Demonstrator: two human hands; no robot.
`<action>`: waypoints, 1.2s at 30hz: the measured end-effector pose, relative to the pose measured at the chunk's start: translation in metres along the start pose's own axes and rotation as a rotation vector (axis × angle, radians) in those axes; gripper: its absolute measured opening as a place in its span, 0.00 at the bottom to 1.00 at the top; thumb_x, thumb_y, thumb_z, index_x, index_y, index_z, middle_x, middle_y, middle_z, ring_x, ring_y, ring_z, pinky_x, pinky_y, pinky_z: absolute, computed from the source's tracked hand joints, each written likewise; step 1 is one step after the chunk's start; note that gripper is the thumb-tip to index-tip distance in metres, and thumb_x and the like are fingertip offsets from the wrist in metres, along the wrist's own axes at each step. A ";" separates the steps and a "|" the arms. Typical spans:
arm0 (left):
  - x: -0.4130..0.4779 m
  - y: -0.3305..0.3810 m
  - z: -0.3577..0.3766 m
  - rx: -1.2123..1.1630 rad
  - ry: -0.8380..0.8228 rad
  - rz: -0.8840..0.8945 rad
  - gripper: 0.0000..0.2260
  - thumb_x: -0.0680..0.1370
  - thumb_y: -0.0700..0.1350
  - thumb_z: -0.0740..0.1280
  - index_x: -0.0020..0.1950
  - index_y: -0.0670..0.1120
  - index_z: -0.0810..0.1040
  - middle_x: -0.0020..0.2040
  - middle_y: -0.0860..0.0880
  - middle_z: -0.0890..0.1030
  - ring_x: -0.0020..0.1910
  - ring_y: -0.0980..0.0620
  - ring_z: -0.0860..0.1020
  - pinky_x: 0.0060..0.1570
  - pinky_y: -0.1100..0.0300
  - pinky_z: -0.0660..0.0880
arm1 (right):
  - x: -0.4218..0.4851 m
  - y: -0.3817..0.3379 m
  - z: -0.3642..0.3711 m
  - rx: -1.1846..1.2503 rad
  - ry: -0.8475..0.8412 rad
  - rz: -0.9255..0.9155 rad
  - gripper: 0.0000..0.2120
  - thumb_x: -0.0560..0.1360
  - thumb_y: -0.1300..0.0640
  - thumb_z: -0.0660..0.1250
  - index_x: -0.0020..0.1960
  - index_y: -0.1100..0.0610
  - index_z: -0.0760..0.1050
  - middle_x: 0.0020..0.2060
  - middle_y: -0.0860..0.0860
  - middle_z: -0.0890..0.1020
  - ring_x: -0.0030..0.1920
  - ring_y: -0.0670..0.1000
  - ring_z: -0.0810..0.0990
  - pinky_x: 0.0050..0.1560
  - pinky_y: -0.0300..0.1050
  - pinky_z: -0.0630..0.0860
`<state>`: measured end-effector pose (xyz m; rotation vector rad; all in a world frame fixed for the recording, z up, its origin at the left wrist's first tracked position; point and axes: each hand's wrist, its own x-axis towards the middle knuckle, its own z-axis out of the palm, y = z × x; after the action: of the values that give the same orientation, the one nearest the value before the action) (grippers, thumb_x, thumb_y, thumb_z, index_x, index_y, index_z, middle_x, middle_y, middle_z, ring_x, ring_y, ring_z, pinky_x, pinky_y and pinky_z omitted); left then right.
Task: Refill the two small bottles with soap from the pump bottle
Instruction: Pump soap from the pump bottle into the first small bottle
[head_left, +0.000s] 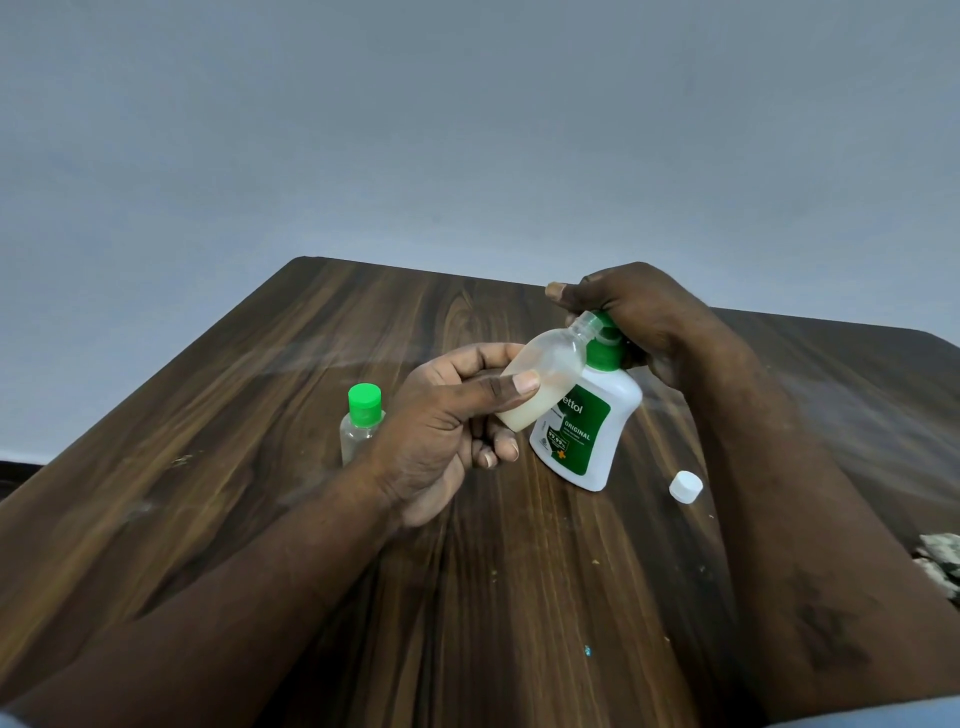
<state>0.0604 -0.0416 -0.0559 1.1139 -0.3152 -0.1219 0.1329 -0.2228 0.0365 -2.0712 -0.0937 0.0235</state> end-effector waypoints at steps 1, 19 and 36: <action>0.000 0.000 0.000 -0.003 -0.003 0.002 0.18 0.74 0.43 0.72 0.62 0.39 0.79 0.43 0.43 0.83 0.23 0.54 0.75 0.20 0.67 0.67 | 0.000 -0.001 0.000 0.013 0.001 -0.007 0.17 0.76 0.45 0.76 0.39 0.55 0.74 0.38 0.56 0.77 0.39 0.55 0.74 0.45 0.53 0.71; 0.001 -0.001 -0.001 -0.008 -0.006 0.004 0.17 0.74 0.43 0.73 0.61 0.40 0.80 0.44 0.41 0.83 0.23 0.54 0.75 0.20 0.67 0.67 | 0.001 0.001 -0.001 0.041 -0.002 -0.014 0.15 0.76 0.47 0.76 0.46 0.57 0.76 0.40 0.56 0.77 0.34 0.52 0.75 0.40 0.47 0.72; 0.002 -0.002 -0.002 -0.010 -0.002 -0.001 0.18 0.73 0.43 0.73 0.61 0.39 0.80 0.44 0.41 0.83 0.23 0.54 0.75 0.20 0.67 0.66 | 0.000 0.000 -0.001 0.009 -0.009 -0.020 0.14 0.77 0.47 0.76 0.48 0.57 0.77 0.40 0.58 0.77 0.38 0.55 0.74 0.43 0.51 0.71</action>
<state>0.0631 -0.0411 -0.0579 1.1043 -0.3160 -0.1251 0.1328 -0.2237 0.0368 -2.0613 -0.1193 0.0208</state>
